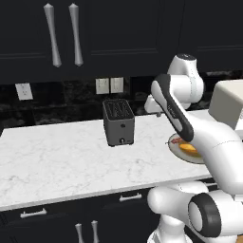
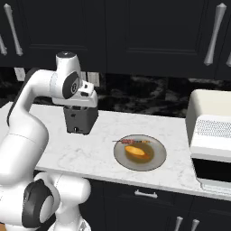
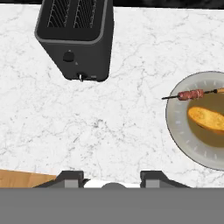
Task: Pick up the kebab skewer and baguette bread, and place them inside the toaster oven. Close the toaster oven door and start by setting the timer.
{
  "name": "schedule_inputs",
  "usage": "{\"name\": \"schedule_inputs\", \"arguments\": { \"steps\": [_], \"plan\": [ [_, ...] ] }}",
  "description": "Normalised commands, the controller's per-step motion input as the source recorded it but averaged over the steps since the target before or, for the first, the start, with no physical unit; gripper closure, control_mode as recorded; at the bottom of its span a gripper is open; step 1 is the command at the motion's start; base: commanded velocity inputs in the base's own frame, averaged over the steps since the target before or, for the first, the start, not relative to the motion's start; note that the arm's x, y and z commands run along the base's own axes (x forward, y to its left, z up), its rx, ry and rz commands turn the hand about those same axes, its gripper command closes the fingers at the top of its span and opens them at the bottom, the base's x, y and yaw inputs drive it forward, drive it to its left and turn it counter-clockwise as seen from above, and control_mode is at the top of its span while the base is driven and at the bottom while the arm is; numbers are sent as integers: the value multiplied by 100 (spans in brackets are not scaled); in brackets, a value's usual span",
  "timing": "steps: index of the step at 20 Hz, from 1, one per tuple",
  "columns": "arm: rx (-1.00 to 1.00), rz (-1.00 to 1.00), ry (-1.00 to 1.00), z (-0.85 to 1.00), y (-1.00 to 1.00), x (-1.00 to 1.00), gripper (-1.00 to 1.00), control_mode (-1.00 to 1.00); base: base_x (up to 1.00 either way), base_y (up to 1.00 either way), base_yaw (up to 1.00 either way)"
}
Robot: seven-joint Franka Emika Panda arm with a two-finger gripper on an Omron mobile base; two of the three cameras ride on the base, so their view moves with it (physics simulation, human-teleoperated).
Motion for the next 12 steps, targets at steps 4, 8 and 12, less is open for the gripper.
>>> {"name": "schedule_inputs", "arguments": {
  "steps": [4,8,12],
  "plan": [
    [0,0,0,0,0,0,-100,100,0,0,0],
    [0,0,0,0,0,0,-100,100,-15,-21,0],
    [0,0,0,0,0,0,-100,100,-59,-99,0]
  ]
}}
